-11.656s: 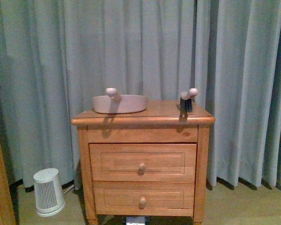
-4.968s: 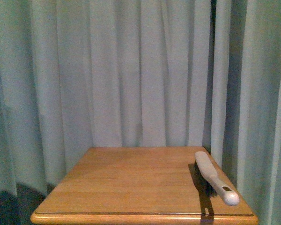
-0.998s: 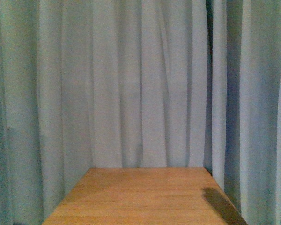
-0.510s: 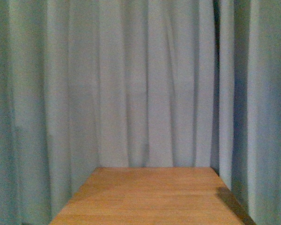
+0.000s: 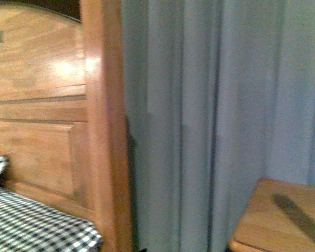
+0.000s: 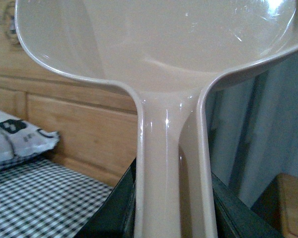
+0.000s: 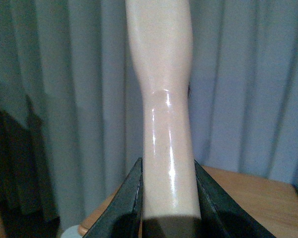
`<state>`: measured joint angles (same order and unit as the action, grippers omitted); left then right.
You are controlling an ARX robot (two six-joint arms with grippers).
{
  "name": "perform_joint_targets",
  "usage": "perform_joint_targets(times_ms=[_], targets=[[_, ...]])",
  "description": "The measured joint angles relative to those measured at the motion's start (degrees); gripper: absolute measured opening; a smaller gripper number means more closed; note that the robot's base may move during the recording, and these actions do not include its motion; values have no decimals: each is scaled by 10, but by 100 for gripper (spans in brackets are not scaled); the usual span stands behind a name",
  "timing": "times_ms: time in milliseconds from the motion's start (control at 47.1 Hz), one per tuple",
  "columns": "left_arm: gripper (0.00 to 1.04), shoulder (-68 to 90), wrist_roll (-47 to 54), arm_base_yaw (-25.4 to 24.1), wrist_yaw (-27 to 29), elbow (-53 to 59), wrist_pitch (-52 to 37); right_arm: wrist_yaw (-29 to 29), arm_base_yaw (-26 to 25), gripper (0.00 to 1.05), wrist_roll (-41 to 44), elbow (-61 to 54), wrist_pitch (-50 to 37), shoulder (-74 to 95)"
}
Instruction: Clean up trash
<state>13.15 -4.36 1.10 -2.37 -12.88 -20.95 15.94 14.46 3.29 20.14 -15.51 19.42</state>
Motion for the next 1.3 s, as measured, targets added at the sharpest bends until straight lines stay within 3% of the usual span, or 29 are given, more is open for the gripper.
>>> perform_joint_targets(times_ms=[1295], targets=[[26, 0, -1, -1, 3, 0, 0, 0, 1, 21, 5, -1, 0, 2]])
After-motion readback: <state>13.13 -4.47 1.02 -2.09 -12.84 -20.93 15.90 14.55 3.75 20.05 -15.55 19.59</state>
